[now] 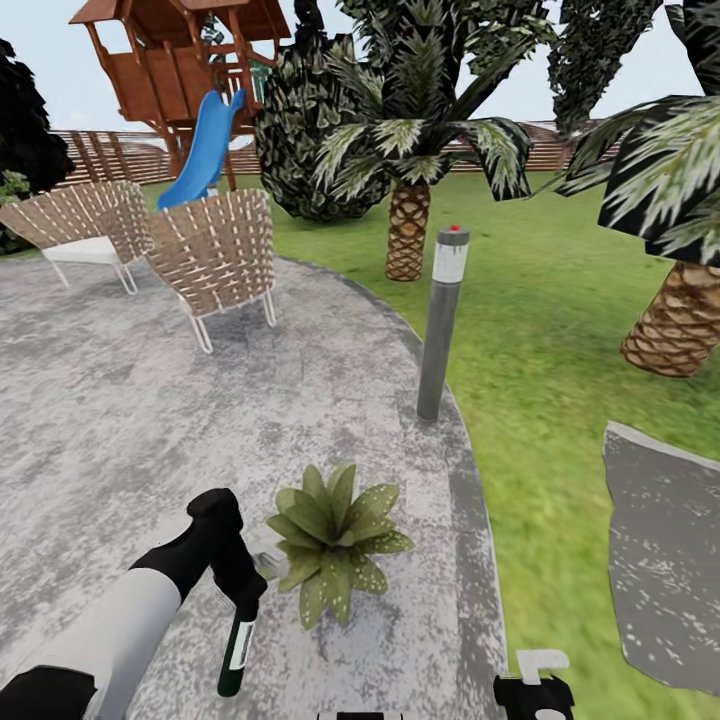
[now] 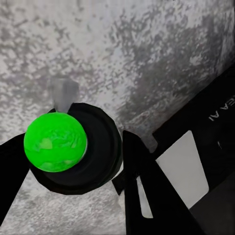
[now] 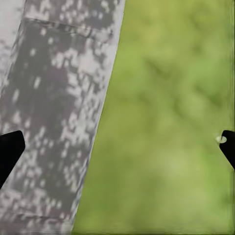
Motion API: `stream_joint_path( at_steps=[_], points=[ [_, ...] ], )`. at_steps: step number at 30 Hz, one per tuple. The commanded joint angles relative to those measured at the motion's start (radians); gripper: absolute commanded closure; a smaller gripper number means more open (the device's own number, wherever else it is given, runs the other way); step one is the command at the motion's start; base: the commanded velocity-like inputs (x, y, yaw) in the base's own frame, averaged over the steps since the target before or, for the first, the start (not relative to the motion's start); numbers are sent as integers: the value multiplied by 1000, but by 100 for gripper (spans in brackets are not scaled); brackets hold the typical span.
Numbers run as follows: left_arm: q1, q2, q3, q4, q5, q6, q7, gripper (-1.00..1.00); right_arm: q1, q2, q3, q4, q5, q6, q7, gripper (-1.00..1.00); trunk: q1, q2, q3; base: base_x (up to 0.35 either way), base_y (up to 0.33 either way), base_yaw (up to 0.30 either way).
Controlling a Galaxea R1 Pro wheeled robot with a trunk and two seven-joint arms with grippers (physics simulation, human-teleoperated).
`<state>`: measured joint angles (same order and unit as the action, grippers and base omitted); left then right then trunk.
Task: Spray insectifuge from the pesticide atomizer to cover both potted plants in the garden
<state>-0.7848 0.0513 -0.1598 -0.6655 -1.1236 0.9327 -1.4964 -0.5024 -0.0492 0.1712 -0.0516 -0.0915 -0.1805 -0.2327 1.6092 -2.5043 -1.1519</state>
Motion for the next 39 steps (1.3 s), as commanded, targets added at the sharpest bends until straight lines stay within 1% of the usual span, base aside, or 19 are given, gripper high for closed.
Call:
stream_joint_path(
  at_steps=[1, 2, 3, 5, 7, 15, 23, 31, 35, 37, 39],
  points=[
    [-3, 2, -13, -5, -34, 10, -61, 100, -1, -1, 8, 1, -10, -4, -2, -100, 0, 0, -1, 8, 8, -300],
    [-4, 1, -17, -5, -56, 10, -74, 100, -1, -1, 8, 1, -10, -4, -2, -100, 0, 0, -1, 4, 4, -300],
    [-5, -1, -19, -6, -76, 10, -74, 100, -1, -1, 8, 1, -10, -4, -2, -100, 0, 0, -1, 2, 2, -300],
    [-4, -2, -20, -6, -93, 11, -74, 100, -1, -1, 8, 1, -10, -3, -2, -100, 0, 0, -1, 1, 1, -269],
    [-4, 0, -20, -6, -100, 11, -74, 100, -1, 0, 8, 1, -9, -3, -2, -100, 0, 0, -1, -117, 40, -74],
    [-5, -3, -19, -6, -102, 12, -74, 100, -1, -1, 10, 3, -8, -4, -2, -100, 0, 0, -1, -245, 194, -10],
    [-5, -11, -18, -6, -102, 14, -74, 100, -1, -1, 8, 1, -8, -4, -2, -100, 0, 0, -1, 30, 296, -8],
    [-4, -13, -18, -6, -100, 15, -74, 100, -1, -1, 8, 1, -10, -4, -2, -100, 0, 0, -1, 130, 287, -260],
    [-2, -10, -18, -6, -100, 14, -74, 100, -1, -1, 8, 1, -9, -4, -2, -100, 0, 0, -1, 10, 49, -299],
    [-3, -5, -18, -8, -95, 14, -74, 100, -1, -1, 8, 1, -10, -4, -2, -100, 0, 0, -1, 2, 8, -300],
    [-4, -5, -17, -9, -92, 14, -74, 100, -1, -1, 8, 1, -9, -4, -2, -100, 0, 0, -1, 0, 2, -300]
  ],
)
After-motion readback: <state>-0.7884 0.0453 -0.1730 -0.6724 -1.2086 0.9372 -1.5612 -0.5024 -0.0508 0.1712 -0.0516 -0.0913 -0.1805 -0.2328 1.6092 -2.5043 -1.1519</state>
